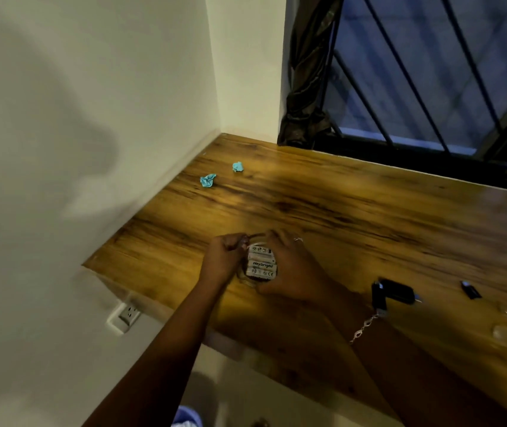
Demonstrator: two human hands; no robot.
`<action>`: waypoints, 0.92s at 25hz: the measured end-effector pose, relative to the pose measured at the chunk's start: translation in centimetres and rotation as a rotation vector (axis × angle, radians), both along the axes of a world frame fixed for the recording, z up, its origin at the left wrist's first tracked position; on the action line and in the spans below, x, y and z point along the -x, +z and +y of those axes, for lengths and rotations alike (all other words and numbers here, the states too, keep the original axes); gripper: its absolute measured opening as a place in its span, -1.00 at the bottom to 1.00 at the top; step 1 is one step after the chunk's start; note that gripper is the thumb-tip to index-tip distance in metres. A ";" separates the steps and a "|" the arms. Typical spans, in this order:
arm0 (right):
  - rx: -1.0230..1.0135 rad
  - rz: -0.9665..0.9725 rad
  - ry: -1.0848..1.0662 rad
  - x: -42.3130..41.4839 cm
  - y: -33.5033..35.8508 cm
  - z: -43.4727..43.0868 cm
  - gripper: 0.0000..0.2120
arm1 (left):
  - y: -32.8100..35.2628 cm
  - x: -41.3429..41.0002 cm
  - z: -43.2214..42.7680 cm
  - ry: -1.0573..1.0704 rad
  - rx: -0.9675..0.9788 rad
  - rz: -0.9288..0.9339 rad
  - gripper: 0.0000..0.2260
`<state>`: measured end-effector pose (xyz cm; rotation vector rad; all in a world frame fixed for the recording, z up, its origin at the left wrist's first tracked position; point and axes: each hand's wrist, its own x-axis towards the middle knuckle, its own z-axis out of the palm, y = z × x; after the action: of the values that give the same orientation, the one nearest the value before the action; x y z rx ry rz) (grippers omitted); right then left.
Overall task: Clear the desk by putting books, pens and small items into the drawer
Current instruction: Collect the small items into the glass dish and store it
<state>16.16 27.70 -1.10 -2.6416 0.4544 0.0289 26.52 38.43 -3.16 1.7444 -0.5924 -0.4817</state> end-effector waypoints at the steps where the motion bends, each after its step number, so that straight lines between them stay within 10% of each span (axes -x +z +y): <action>1: 0.002 0.011 -0.004 0.4 -0.2 0.5 0.00 | -0.2 0.3 0.4 -0.015 -0.030 -0.058 -0.82; 23: -0.001 -0.060 -0.064 4.0 -0.9 2.9 -0.10 | -2.5 3.4 1.8 0.065 -0.305 -0.333 -0.62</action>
<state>12.20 30.63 -2.01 -2.6177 0.5178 -0.0699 23.11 40.24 -5.64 2.1504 -0.7214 -0.2438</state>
